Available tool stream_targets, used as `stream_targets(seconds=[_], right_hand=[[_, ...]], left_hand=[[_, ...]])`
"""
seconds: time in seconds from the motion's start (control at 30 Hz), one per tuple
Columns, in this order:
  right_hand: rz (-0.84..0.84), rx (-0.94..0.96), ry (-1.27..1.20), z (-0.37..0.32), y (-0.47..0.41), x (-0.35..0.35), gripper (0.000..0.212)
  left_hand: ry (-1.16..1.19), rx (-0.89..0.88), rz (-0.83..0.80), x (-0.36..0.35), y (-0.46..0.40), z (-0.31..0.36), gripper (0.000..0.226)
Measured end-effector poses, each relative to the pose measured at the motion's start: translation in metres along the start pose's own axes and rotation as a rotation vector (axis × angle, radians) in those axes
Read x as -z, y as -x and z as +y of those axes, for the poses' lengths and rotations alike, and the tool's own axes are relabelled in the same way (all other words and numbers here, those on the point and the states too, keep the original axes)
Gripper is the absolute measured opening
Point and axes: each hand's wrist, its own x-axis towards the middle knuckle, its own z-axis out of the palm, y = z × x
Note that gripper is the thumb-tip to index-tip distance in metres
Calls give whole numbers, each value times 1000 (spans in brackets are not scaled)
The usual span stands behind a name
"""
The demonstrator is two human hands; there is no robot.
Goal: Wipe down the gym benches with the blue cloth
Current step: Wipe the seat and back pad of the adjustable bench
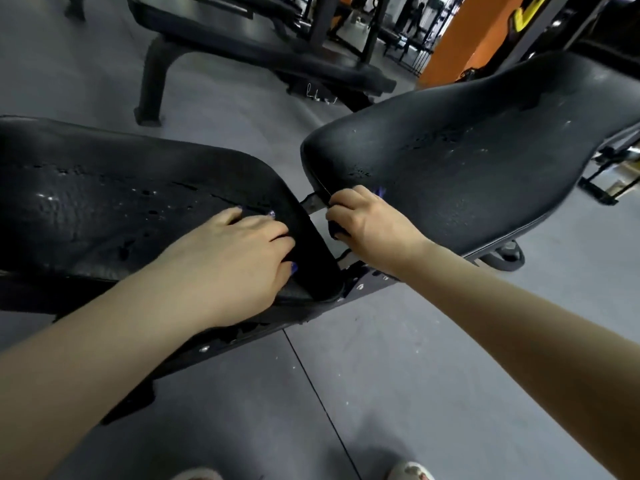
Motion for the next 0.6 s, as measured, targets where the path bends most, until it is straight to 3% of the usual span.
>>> stream_targets(seconds=[0.1, 0.2, 0.4, 0.5, 0.6], right_hand=[[7, -109, -17, -1, 15, -2, 15], [-13, -68, -12, -9, 41, 3, 10], [-15, -20, -8, -12, 115, 22, 36], [101, -122, -62, -7, 147, 24, 34], [399, -401, -221, -13, 176, 20, 21]], left_hand=[[5, 2, 13, 2, 2, 0, 66], [3, 21, -24, 3, 4, 1, 59], [-15, 11, -111, 14, 7, 2, 53], [-37, 25, -114, 14, 6, 5, 52], [-14, 22, -87, 13, 2, 9, 54]])
